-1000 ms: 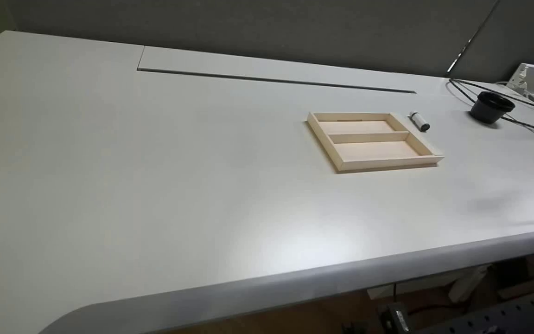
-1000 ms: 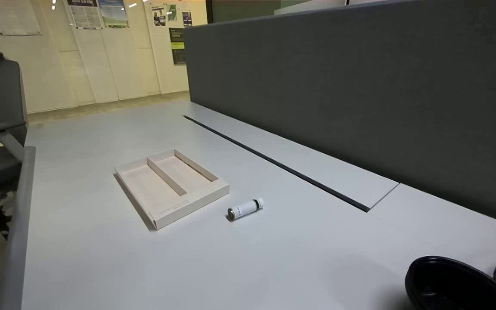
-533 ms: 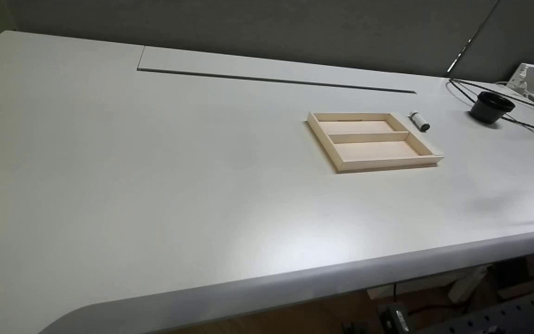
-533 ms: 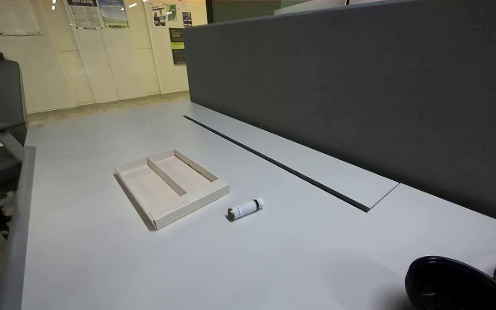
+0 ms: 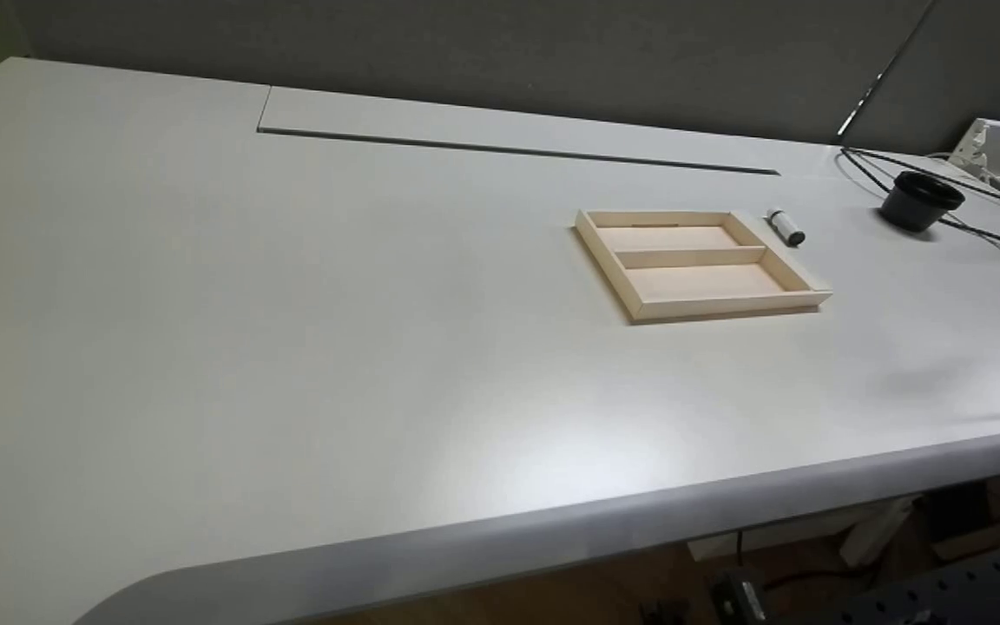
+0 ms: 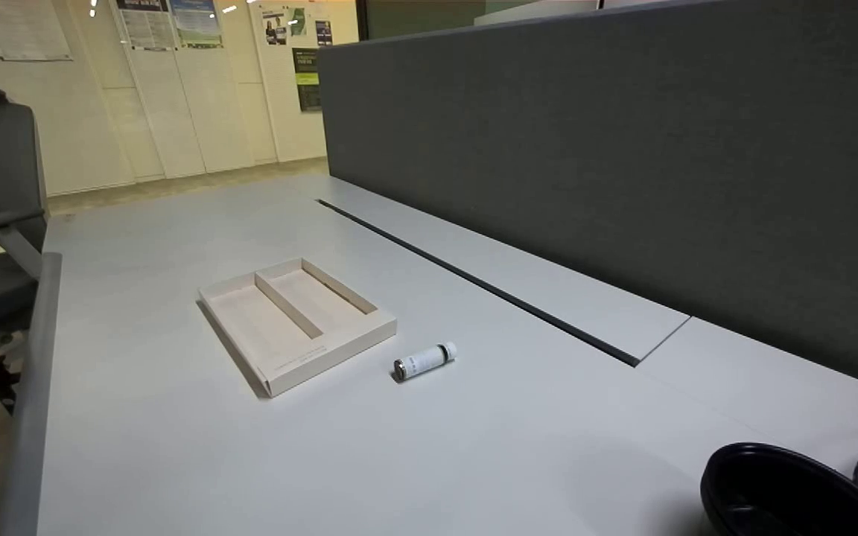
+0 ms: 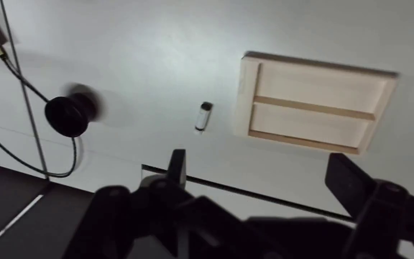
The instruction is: Take the bottle from the table and put it on the tray
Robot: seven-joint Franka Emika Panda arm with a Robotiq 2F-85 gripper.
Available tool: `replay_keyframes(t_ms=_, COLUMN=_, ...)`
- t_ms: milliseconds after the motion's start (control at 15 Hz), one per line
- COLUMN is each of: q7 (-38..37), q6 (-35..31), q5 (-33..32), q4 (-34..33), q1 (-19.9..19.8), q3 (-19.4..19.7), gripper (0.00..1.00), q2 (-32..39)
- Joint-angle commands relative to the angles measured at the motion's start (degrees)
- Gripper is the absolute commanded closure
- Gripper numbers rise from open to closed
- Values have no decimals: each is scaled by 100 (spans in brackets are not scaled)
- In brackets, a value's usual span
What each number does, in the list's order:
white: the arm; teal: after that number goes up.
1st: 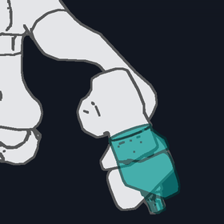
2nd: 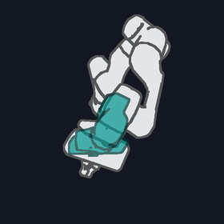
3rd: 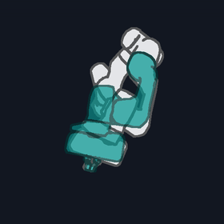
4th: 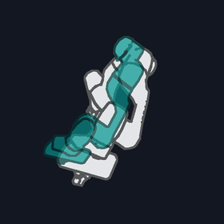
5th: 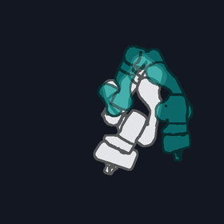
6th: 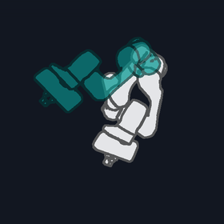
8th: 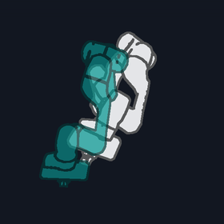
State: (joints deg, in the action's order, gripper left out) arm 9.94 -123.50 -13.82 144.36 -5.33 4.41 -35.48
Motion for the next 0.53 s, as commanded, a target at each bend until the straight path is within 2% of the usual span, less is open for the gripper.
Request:
replay_keyframes(t_ms=0, q7=-664, q6=-917, q5=-471, q4=-8, q1=-648, q3=191, gripper=0, q2=893)
replay_keyframes(t_ms=67, q7=-265, q6=-653, q5=-261, q4=113, q1=-377, q3=141, gripper=0, q2=425)
replay_keyframes(t_ms=200, q7=-334, q6=-936, q5=-342, q4=104, q1=-627, q3=252, gripper=0, q2=821)
replay_keyframes(t_ms=467, q7=-432, q6=-984, q5=-342, q4=64, q1=-643, q3=229, gripper=0, q2=919)
